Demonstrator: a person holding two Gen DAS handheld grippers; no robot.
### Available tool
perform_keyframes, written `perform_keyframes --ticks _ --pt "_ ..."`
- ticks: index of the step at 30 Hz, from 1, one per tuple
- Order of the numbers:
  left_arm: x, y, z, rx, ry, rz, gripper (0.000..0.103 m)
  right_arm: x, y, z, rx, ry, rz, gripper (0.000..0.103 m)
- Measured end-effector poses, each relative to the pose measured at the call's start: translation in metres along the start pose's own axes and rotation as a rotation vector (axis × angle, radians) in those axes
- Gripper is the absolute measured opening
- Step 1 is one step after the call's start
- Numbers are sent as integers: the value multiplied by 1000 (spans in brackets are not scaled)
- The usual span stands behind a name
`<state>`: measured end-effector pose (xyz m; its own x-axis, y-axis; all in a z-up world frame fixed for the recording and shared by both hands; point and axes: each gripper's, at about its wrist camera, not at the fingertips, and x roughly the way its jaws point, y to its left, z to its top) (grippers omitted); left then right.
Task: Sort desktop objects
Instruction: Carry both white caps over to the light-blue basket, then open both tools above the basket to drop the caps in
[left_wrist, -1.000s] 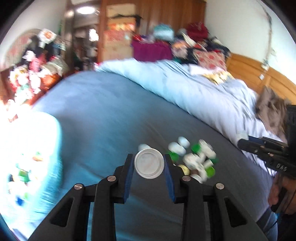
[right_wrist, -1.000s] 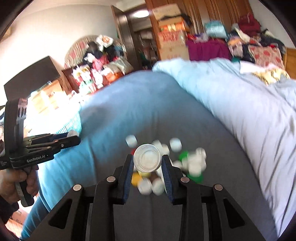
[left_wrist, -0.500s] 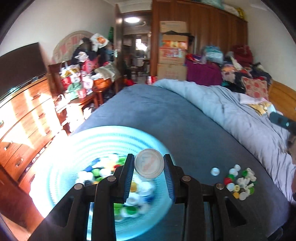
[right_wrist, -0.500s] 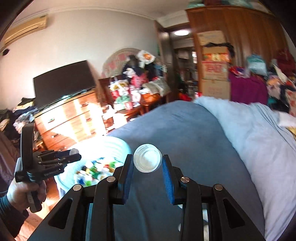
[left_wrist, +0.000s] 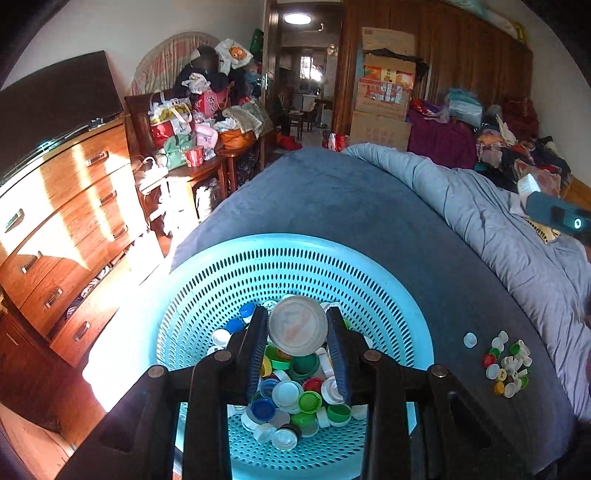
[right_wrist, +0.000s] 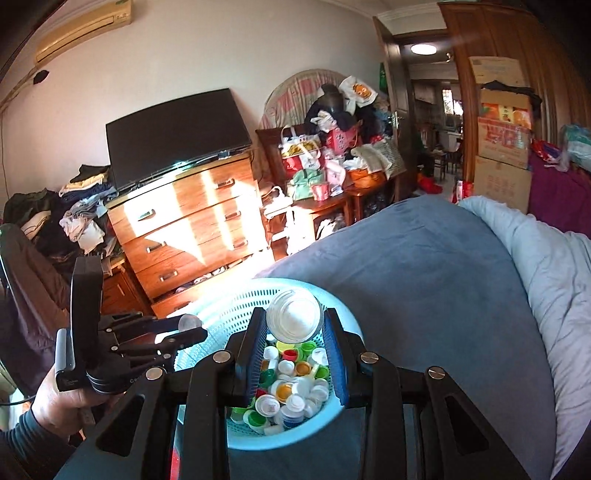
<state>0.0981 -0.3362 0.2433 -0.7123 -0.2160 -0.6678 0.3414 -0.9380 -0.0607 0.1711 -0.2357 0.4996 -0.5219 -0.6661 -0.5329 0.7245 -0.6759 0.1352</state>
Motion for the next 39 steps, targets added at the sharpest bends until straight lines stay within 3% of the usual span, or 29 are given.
perform_keyframes --ticks 7,11,19,39 --pt "28 13 21 75 121 -29 33 59 3 21 48 185 82 34" --pt "38 21 34 120 159 4 33 89 2 30 63 290 92 34" --pt "41 41 39 122 169 21 33 103 13 38 43 318 98 34" --pt "57 36 29 119 183 3 33 121 20 26 20 357 94 34"
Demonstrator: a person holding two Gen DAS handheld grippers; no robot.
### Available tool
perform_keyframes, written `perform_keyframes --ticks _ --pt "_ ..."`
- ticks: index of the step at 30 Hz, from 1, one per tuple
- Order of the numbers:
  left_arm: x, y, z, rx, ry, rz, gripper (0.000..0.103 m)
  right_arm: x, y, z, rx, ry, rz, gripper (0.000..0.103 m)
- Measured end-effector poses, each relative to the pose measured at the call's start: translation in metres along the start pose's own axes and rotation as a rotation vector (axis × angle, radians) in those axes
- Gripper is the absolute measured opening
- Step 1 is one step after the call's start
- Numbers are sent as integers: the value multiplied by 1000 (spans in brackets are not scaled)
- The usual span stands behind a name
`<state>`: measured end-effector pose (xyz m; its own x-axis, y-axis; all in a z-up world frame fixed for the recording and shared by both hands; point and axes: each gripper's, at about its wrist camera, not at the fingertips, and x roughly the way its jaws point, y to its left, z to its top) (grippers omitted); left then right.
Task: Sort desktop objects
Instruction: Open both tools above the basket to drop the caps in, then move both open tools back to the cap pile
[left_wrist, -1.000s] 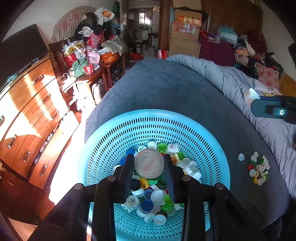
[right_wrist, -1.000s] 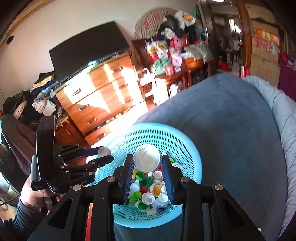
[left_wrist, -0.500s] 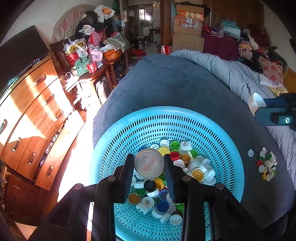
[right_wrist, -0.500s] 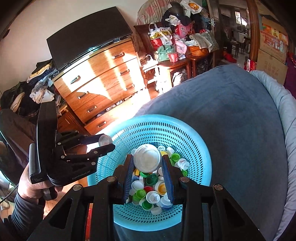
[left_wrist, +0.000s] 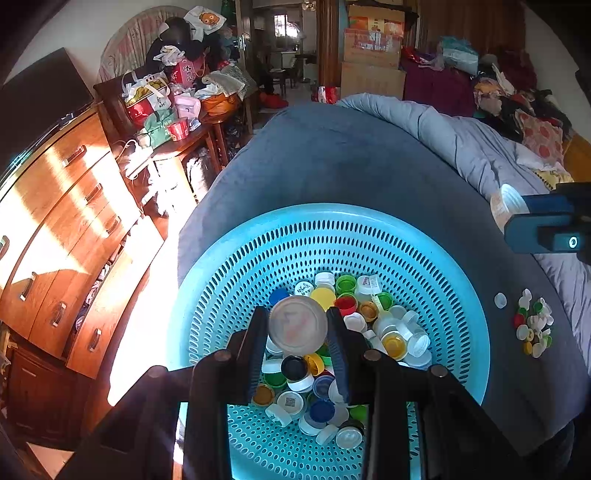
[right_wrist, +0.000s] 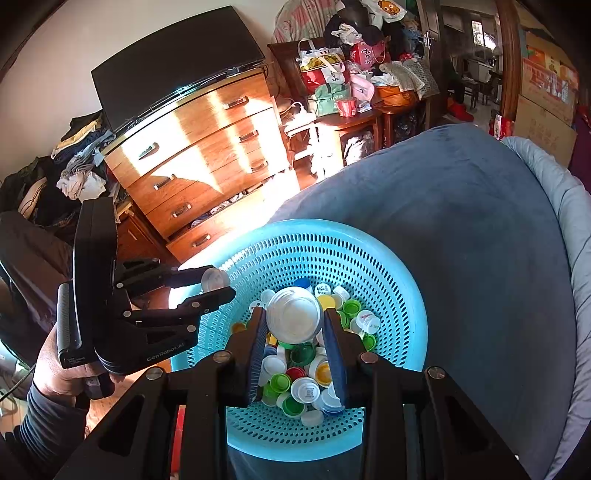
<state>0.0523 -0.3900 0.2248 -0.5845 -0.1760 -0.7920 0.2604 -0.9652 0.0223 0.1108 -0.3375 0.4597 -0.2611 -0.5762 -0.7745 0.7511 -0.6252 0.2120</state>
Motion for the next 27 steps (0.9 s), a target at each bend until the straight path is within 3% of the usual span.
perform_keyframes --ticks 2,3,4,5,6,9,15,18,22,24,27 --pt "-1 -3 0 2 -17 20 35 0 0 0 0 0 -1 34" --pt "-3 -1 0 -5 -26 33 48 0 1 -1 -3 -2 -3 35" --pt "-4 -1 -1 -14 -39 49 59 -1 1 -1 -6 -6 -9 51" --pt "-7 0 -1 -28 -57 65 59 -2 0 -1 -2 -12 -7 71" --pt "-11 1 -2 -43 -64 64 59 -5 -1 -3 4 -24 -2 74" --pt "-15 2 -5 -77 -70 40 59 -11 -5 -7 16 -41 -1 74" --pt "-29 -28 -16 -30 -85 -5 59 -52 -26 -43 53 -121 8 74" --pt "-37 -59 -25 30 -101 -43 59 -89 -43 -99 56 -185 -45 80" --pt "-44 -125 -38 122 -137 -157 59 -142 -74 -203 95 -262 -223 80" --pt "-37 -162 -47 144 -135 -216 59 -166 -93 -265 164 -278 -324 80" --pt "-9 -232 -69 210 -94 -302 59 -192 -126 -356 348 -265 -389 80"
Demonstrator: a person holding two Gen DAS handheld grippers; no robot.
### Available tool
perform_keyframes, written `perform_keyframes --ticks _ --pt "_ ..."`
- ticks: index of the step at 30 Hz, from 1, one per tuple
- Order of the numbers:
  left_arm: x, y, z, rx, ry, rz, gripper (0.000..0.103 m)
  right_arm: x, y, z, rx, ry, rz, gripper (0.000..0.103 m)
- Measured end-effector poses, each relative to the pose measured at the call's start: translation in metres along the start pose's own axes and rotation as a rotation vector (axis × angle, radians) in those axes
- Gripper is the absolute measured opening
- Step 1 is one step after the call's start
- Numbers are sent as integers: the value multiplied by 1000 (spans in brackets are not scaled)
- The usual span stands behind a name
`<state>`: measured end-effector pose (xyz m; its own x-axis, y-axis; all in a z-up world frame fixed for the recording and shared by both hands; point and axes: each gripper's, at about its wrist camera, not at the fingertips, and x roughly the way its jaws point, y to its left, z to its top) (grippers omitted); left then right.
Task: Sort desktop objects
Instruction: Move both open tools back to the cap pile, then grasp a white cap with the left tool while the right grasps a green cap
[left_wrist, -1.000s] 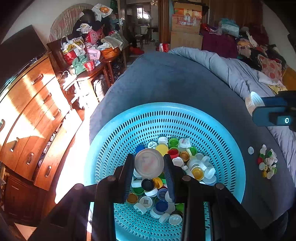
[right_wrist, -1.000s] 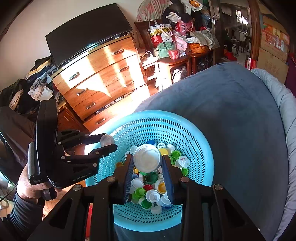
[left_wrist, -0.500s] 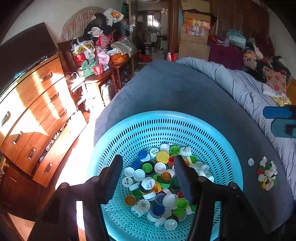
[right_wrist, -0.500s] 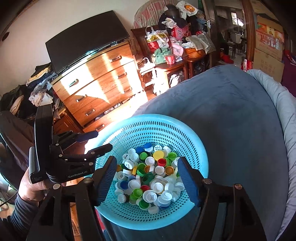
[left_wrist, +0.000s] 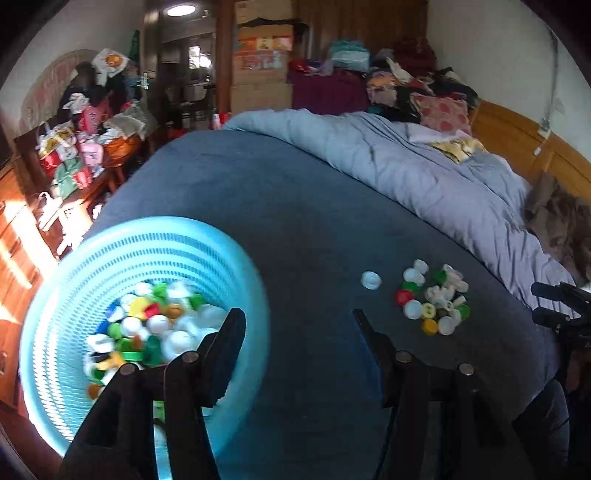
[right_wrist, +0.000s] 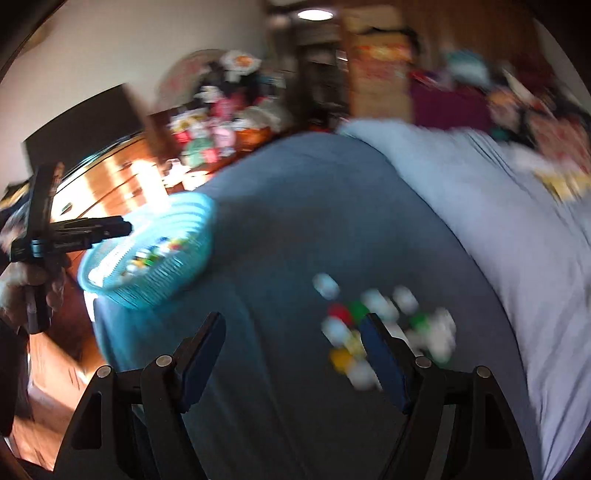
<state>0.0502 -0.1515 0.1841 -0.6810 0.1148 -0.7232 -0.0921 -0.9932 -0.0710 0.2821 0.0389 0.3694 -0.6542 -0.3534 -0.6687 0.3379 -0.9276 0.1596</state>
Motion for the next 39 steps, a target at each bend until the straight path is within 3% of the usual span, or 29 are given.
perform_keyframes --ticks 2,6,11,15,19,25,26,27,28,32,36,39 --pt "42 -39 -11 38 63 -63 59 -13 -39 -43 90 28 -57 80" --pt "117 -101 -33 81 116 -95 59 -30 -80 -105 209 57 -90 80" --pt "168 -148 -31 82 90 -123 59 -31 -103 -145 265 82 -80 80" --pt "199 -168 -27 99 119 -64 59 -29 -126 -164 317 79 -70 80" --pt "215 -167 -27 92 155 -29 59 -22 -144 -172 361 79 -68 80" --pt "226 -171 -24 81 133 -19 59 -7 -157 -185 405 97 -56 80" --pt "227 -172 -24 85 139 -13 57 -5 -157 -186 409 98 -53 80" --pt "227 -172 -25 92 142 0 40 -4 -155 -186 408 98 -50 80" --pt "226 -171 -25 90 147 -4 32 -3 -154 -186 404 96 -46 77" --pt "204 -154 -30 43 134 -13 32 -3 -144 -179 355 78 -38 54" --pt "178 -127 -43 27 97 43 32 6 -133 -157 293 49 0 51" --pt "181 -108 -51 -4 106 73 32 28 -124 -130 238 33 50 51"
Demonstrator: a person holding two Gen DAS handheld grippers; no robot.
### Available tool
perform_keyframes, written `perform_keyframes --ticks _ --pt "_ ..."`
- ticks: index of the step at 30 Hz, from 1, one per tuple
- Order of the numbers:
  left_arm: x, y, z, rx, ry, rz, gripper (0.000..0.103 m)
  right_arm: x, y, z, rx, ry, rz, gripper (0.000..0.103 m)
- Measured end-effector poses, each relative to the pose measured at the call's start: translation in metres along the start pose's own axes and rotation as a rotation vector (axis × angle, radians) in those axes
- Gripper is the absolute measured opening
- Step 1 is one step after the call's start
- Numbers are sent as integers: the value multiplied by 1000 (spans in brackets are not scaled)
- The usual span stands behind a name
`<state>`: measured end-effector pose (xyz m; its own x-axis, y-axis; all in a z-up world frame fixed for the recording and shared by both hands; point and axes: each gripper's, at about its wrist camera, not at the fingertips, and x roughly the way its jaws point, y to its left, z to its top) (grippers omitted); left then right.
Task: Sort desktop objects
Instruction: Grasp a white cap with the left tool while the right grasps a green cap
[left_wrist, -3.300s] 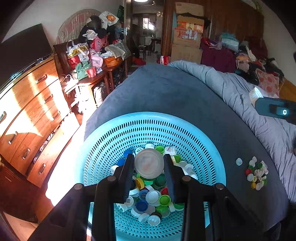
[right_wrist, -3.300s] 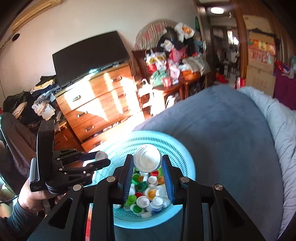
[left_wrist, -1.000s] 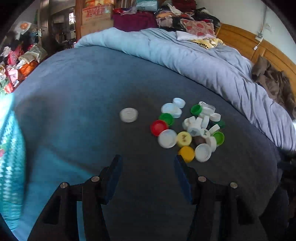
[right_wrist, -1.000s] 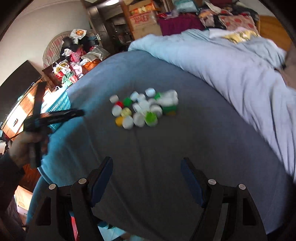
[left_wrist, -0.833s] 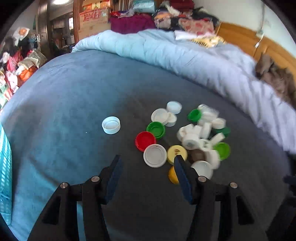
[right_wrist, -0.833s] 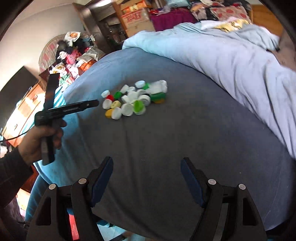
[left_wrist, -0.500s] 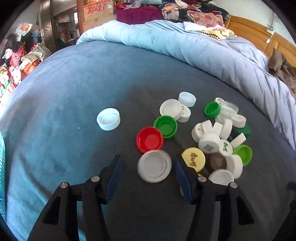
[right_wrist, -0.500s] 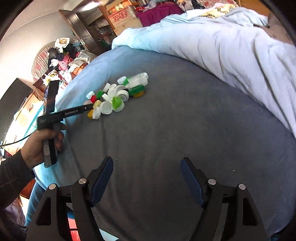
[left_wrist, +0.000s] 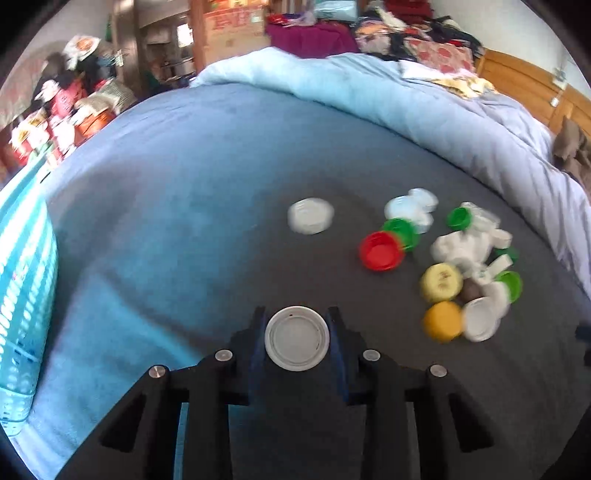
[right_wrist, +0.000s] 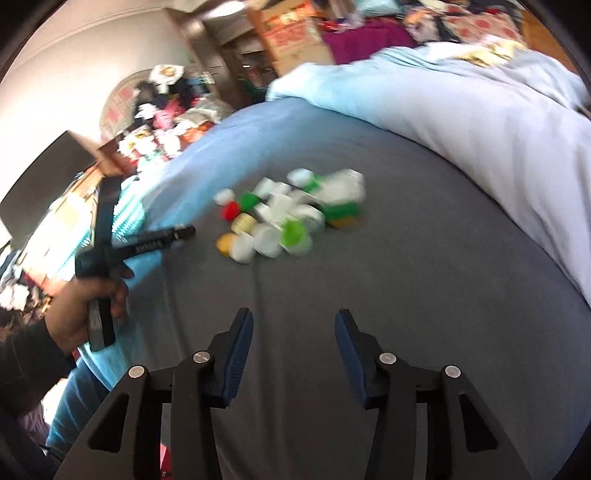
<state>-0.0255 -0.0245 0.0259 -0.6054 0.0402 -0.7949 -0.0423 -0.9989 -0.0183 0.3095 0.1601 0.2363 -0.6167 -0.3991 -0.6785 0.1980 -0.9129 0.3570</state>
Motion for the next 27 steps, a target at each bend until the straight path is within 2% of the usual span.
perform_keyframes --ticks 2,6,11,17,21,24,27 --pt "4 12 -4 -38 1 -25 32 20 15 22 -72 -13 24 51" --pt "7 10 -9 -11 -8 -21 32 69 42 65 -241 -14 33 47" --pt "6 25 -12 -35 -16 -57 32 136 60 99 -412 73 -6 43" --pt "5 31 -14 -52 -19 -78 32 190 69 114 -532 177 -15 43" --pt "4 34 -15 -55 -19 -82 33 209 76 121 -583 193 -12 43" --pt "6 31 -14 -58 -19 -83 33 220 80 124 -602 202 -13 34" --pt "2 30 -17 -57 -20 -82 33 221 80 123 -586 202 -7 33"
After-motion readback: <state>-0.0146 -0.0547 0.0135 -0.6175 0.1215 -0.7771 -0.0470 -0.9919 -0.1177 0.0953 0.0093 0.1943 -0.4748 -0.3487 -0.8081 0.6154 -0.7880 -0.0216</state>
